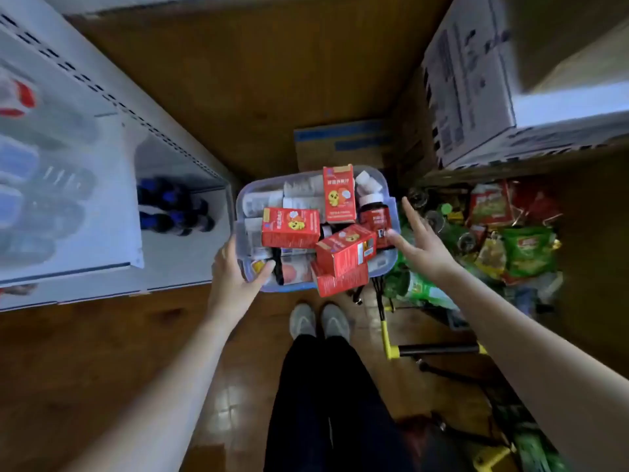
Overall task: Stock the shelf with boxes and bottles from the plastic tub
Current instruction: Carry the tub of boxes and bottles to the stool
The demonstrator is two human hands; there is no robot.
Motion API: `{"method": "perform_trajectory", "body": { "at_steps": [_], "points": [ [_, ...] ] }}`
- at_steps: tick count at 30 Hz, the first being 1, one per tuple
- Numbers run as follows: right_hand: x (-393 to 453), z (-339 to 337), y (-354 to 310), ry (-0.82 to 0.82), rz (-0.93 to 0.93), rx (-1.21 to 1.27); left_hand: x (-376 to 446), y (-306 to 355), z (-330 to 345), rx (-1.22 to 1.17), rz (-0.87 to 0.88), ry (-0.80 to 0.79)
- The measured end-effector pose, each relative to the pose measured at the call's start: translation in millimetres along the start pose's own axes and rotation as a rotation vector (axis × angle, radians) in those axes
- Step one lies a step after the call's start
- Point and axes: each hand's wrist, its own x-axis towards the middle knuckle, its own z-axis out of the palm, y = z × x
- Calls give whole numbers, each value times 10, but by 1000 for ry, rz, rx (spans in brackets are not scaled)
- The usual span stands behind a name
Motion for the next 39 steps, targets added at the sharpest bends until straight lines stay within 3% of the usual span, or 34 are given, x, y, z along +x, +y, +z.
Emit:
{"method": "perform_trajectory", "body": {
  "at_steps": [2,5,14,23,31,39],
  "points": [
    [152,38,60,-37,5,68,137,-95,128,-137,20,-19],
    [311,112,191,-95,10,145,309,-347,313,-239,-94,-116],
    [452,264,236,-33,-79,98,583,-814,453,-187,-134,-102],
    [486,339,315,28,-96,169,451,-690,490,-108,-53,25],
    [238,324,147,76,-149,186,163,-569,362,-248,-10,59],
    [-490,160,-302,-21,-257,117,-535,-349,-198,-251,-7,96]
  ]
}}
